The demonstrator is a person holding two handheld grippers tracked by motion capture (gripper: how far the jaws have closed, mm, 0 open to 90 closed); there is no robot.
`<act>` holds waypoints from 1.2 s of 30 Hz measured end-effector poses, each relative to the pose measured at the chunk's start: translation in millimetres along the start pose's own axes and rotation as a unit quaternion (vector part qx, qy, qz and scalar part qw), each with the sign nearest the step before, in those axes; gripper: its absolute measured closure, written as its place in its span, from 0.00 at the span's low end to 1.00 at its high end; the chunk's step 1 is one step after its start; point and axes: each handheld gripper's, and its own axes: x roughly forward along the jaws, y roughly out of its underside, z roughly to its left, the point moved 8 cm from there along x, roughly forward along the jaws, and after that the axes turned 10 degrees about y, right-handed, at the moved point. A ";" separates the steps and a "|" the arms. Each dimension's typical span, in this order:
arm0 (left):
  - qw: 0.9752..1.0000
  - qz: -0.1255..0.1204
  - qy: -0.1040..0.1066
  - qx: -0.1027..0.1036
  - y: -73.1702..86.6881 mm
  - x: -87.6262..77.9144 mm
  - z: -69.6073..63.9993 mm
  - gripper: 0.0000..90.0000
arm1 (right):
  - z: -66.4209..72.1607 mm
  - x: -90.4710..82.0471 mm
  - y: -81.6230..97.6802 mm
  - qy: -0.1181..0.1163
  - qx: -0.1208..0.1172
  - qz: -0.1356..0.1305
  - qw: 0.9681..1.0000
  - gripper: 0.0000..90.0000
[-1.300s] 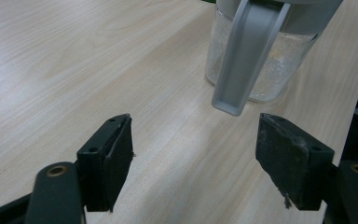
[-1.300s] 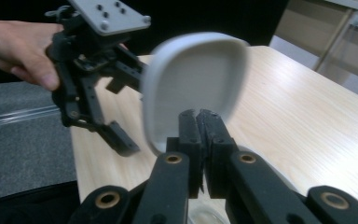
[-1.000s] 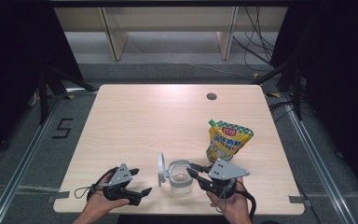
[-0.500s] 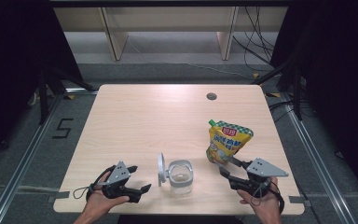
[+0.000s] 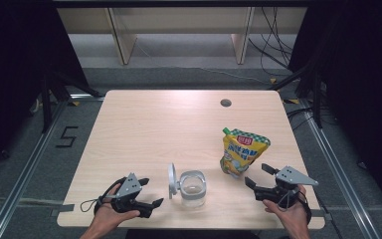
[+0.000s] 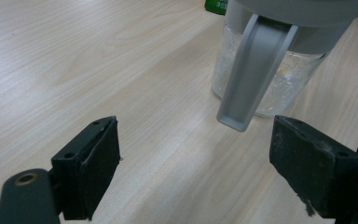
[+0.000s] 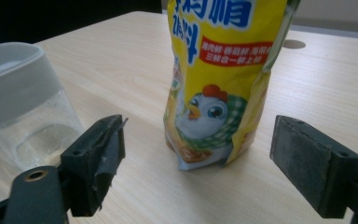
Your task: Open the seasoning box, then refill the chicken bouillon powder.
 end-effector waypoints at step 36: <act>1.000 0.012 0.003 0.001 6.4 2.1 -6.8 0.18 | -13.8 56.1 -3.9 -0.030 -0.014 -0.028 0.999 0.18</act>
